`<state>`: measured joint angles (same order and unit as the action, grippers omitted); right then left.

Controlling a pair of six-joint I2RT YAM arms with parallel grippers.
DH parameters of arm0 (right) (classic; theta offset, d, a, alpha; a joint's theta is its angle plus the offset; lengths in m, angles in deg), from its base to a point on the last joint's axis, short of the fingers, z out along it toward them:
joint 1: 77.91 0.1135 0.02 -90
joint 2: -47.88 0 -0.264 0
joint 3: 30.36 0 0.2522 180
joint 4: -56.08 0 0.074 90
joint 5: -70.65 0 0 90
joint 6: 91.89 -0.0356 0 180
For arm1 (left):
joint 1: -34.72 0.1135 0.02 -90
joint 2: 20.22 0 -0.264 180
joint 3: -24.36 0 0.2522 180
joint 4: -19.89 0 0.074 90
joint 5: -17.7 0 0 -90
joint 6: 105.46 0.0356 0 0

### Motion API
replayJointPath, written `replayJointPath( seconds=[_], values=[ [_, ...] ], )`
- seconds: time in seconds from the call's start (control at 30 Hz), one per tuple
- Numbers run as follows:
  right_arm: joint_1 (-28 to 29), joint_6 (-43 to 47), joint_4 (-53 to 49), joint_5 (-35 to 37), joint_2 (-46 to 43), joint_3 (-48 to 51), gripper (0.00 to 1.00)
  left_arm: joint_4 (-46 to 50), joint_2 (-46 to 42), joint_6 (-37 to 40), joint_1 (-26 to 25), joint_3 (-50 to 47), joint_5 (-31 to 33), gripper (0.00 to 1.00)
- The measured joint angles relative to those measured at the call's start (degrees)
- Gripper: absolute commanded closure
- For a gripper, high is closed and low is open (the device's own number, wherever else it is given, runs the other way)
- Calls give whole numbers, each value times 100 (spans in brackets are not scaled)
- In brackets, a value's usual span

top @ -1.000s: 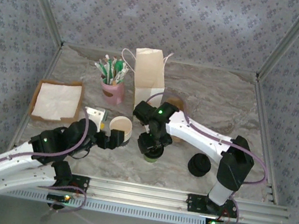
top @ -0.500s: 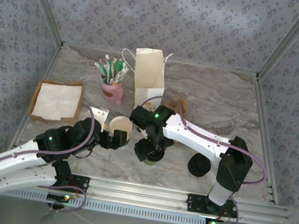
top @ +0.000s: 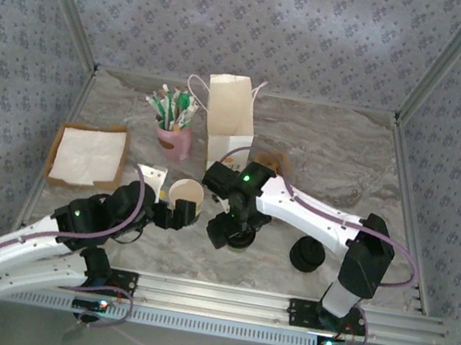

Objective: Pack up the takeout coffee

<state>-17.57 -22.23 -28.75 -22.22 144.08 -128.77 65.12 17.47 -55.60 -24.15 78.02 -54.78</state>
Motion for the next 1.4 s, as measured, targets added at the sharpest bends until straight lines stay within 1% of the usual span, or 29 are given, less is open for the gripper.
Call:
replayJointPath(
  seconds=[0.17, 0.2, 0.27, 0.37, 0.5, 0.6, 0.67, 0.8, 0.9, 0.97, 1.07, 1.13, 1.3, 1.4],
  values=[
    [-122, -17, 138, -164, -55, 68, 0, 0, -57, -2, 0, 0, 0, 1],
    [-153, -20, 177, -190, -55, 114, 1, 0, -57, -2, 0, 0, 0, 2],
    [-190, -22, 210, -190, -55, 179, 2, -2, -55, -7, 0, 0, -20, 7],
    [-216, -39, 212, -133, -55, 243, 2, -13, -50, -9, 0, -2, -42, 19],
    [-223, -15, 367, -98, -188, 378, 0, -136, 81, -13, 28, -7, -247, 44],
    [-225, 9, 461, -118, -387, 472, 0, -304, 313, -22, 103, -7, -566, 62],
    [-225, 33, 494, -129, -487, 507, 0, -437, 457, -57, 157, -7, -758, 68],
    [-247, 103, 581, -170, -651, 579, 0, -719, 890, -98, 249, -4, -1178, 70],
    [-291, 177, 601, -166, -684, 610, 0, -883, 999, -138, 264, -4, -1349, 70],
    [-302, 177, 612, -166, -708, 625, 0, -942, 1005, -153, 264, -4, -1412, 68],
    [-310, 164, 645, -149, -848, 664, 3, -1005, 1003, -157, 275, -4, -1464, 64],
    [-310, 116, 658, -118, -946, 664, 8, -1036, 999, -155, 291, -4, -1482, 64],
    [-378, -120, 660, 96, -1029, 664, 23, -1056, 1001, -155, 302, -4, -1499, 64],
    [-442, -245, 664, 203, -1029, 664, 32, -1056, 1005, -153, 302, -4, -1499, 65]
  ],
)
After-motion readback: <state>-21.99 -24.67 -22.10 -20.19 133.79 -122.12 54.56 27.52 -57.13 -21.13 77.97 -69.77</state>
